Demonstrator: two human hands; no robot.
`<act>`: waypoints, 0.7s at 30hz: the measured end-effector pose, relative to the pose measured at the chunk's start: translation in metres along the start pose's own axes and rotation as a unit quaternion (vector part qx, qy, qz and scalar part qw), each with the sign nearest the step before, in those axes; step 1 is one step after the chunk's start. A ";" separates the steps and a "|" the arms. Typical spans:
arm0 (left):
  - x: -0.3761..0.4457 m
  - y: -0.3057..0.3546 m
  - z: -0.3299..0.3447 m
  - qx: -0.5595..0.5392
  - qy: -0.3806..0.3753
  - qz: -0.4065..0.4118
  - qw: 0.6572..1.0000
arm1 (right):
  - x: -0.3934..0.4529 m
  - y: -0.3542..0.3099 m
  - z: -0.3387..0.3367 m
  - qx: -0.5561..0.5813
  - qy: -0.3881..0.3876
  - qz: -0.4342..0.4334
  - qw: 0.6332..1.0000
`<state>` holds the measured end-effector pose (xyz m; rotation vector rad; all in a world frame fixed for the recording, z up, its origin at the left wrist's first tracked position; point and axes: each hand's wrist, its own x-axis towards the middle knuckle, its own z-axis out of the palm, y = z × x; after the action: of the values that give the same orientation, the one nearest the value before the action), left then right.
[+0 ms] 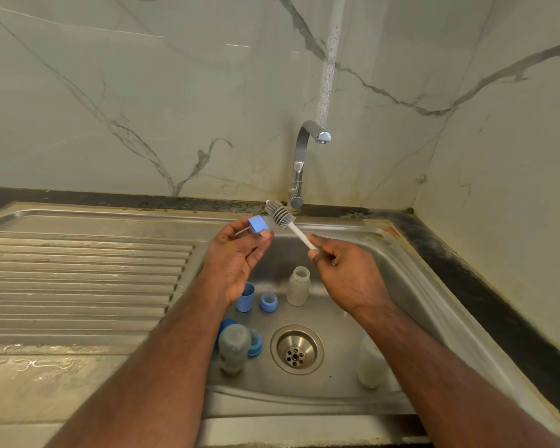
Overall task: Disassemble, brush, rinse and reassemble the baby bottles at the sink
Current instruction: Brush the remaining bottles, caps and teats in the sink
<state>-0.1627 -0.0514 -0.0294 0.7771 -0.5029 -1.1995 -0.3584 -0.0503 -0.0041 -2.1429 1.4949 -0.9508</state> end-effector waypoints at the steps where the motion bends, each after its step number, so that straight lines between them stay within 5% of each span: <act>1: 0.000 0.000 0.000 0.001 0.001 0.001 1.000 | -0.001 -0.001 0.001 0.009 0.000 -0.009 1.000; 6: 0.001 0.003 -0.004 -0.010 -0.008 0.007 1.000 | 0.003 0.008 -0.005 -0.008 0.018 0.018 1.000; 12: 0.002 -0.006 0.001 0.124 0.000 0.039 0.992 | 0.005 0.012 -0.009 0.037 0.040 0.020 0.998; 17: 0.003 -0.004 0.001 0.060 0.000 0.024 0.998 | 0.003 0.012 -0.006 0.023 0.014 0.010 1.000; 21: 0.004 -0.006 -0.002 0.131 -0.002 0.019 0.991 | 0.001 0.010 -0.003 0.022 -0.005 -0.001 1.000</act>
<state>-0.1635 -0.0551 -0.0353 0.9845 -0.6848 -1.1126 -0.3665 -0.0548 -0.0079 -2.1165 1.4535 -0.9628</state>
